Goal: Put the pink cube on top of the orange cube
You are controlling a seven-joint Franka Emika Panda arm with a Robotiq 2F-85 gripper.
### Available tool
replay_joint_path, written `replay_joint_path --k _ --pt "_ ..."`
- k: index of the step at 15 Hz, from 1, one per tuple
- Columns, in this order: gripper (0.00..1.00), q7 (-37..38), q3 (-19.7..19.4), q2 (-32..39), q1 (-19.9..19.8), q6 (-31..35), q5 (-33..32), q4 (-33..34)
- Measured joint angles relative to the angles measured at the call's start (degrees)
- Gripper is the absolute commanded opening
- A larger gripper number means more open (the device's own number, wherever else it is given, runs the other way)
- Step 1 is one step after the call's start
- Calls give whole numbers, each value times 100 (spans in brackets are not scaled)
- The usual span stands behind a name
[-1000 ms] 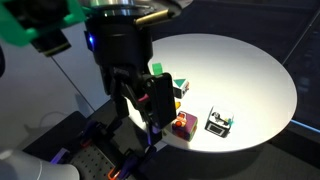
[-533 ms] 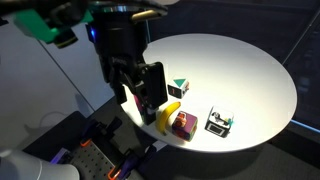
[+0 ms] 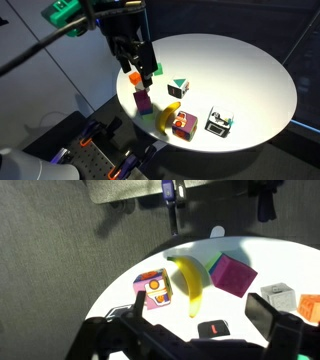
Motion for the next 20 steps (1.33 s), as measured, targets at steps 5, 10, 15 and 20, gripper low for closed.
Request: replay_joint_path --k 5,10,15,20 --pt "100 574 335 303 125 915 477 -250" --pt "100 910 512 884 165 1621 859 -411" --pt "100 1474 654 1470 166 2041 1072 -450" --pt "100 1914 830 1925 174 2454 1110 -451"
